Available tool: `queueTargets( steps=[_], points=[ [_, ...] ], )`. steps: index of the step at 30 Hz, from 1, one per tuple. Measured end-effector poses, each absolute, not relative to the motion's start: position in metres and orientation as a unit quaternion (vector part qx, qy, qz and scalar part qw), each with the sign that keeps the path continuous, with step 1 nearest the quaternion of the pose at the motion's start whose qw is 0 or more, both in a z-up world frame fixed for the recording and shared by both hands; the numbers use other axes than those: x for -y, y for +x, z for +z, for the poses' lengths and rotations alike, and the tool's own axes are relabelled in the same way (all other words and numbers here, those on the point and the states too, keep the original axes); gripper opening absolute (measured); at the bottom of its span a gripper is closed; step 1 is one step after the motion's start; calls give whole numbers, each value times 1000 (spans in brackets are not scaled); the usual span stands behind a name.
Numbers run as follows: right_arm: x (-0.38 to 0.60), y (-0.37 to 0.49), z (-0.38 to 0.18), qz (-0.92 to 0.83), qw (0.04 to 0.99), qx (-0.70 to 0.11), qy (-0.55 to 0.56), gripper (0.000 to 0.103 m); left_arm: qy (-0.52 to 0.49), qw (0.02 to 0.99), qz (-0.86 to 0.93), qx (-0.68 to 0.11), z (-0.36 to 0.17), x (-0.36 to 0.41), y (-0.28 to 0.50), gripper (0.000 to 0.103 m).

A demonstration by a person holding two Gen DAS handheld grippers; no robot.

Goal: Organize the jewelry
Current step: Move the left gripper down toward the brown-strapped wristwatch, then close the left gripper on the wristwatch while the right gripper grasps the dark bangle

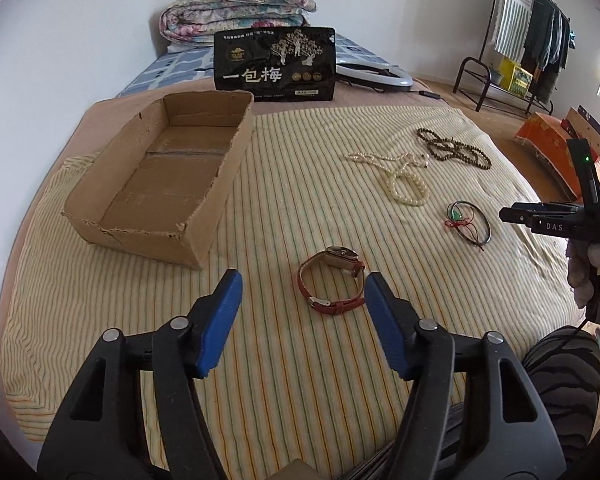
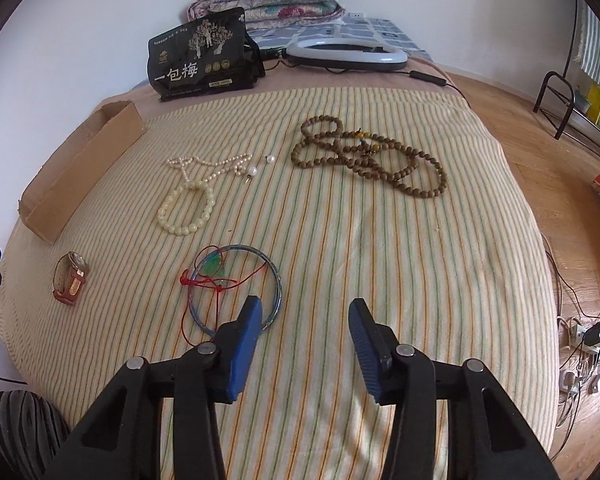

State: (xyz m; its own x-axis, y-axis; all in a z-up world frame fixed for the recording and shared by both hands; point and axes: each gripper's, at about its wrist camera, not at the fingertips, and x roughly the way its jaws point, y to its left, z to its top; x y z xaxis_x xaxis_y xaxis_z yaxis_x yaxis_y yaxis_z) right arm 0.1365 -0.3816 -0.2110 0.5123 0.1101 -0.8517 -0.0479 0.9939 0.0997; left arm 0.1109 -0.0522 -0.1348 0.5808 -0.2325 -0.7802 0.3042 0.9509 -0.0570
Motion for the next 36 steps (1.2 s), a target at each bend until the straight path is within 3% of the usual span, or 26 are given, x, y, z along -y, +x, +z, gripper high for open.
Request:
queueTargets(
  steps=[5,13,15,16,17,28,34,36],
  points=[
    [376,142,-217,52,865,-499,26,40,42,876,-154,-456,-157,61,126,49],
    [374,147,-220,54,864,-500,27,39,4,865,-169,-472,-176,62,136,49],
    [373,148,-221,56,863,-502,27,39,-4,861,-178,-477,-177,63,137,59],
    [372,149,-222,57,862,-502,26,39,-1,861,-178,-477,-177,66,137,75],
    [372,149,-222,59,862,-503,25,39,3,862,-179,-474,-177,69,137,81],
    [366,159,-232,68,853,-518,10,38,67,860,-163,-479,-202,88,150,82],
    [363,164,-235,69,848,-525,-4,27,66,858,-166,-482,-216,87,158,82],
    [360,164,-236,70,848,-525,-7,16,65,858,-169,-480,-220,88,160,82]
  ],
)
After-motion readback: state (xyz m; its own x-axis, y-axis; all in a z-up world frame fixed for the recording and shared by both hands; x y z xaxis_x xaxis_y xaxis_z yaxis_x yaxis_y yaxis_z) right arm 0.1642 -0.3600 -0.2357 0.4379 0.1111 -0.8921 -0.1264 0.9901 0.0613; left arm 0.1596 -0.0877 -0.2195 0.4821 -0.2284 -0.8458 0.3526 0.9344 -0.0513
